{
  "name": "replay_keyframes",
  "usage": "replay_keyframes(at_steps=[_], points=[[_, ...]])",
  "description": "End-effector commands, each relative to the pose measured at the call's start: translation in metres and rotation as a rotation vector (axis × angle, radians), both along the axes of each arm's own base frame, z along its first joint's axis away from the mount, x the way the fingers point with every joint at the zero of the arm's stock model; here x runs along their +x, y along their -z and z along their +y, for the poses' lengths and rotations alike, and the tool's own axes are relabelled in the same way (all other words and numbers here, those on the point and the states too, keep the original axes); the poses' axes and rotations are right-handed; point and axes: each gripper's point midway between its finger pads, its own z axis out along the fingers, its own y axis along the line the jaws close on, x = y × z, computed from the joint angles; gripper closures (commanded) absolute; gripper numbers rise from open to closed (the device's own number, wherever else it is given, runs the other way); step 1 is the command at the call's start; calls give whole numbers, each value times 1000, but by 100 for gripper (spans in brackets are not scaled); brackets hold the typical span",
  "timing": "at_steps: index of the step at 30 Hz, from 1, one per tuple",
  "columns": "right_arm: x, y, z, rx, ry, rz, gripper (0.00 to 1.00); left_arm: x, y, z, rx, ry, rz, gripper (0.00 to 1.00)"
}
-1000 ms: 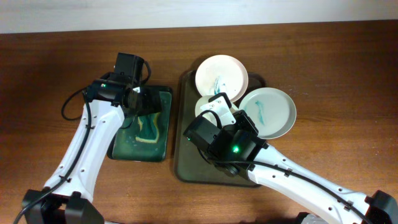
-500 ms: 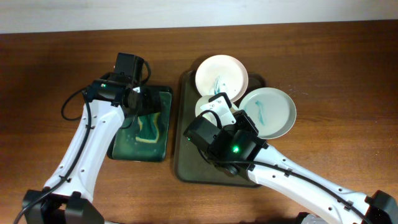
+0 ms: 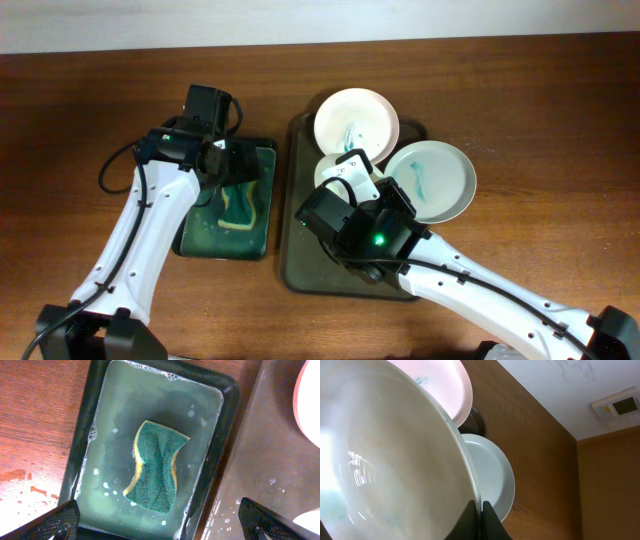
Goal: Clean dirty plates on tray and stack at the side
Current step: 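Carry the cleaned plate with right gripper to the table's right side, then release plate at right side and move right gripper to front plate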
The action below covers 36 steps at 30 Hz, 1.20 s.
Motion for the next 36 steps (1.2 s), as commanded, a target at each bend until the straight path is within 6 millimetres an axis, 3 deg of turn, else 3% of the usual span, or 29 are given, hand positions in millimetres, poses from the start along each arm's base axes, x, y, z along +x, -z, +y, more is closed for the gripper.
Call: replay_keyframes(at_steps=[1, 10, 15, 17, 19, 21, 23, 25, 27, 29, 31, 36], points=[[2, -13, -1, 8, 15, -44, 96, 1, -7, -1, -5, 8, -17, 1], [2, -13, -1, 11, 17, -46, 96, 1, -7, -1, -5, 8, -17, 1], [4, -11, -4, 120, 99, -75, 96, 1, -7, -1, -5, 8, -17, 1], [8, -3, -9, 201, 151, -43, 96, 1, -7, -1, -5, 8, -17, 1], [11, 13, -4, 389, 159, 143, 96, 1, -7, -1, -5, 8, -17, 1], [16, 14, -4, 541, 140, 291, 96, 1, -7, -1, -5, 8, -17, 1], [31, 4, -18, 743, 109, 397, 96, 1, -7, -1, -5, 8, -17, 1], [44, -4, -45, 911, 169, 414, 96, 1, -7, -1, -5, 8, -17, 1], [56, -5, -89, 1031, 271, 391, 96, 1, -7, -1, -5, 8, -17, 1], [65, -2, -152, 1125, 426, 326, 96, 1, -7, -1, -5, 8, -17, 1], [62, 9, -213, 1170, 610, 266, 96, 1, -7, -1, -5, 8, -17, 1], [30, 53, -332, 1224, 989, 185, 96, 1, -7, -1, -5, 8, -17, 1]])
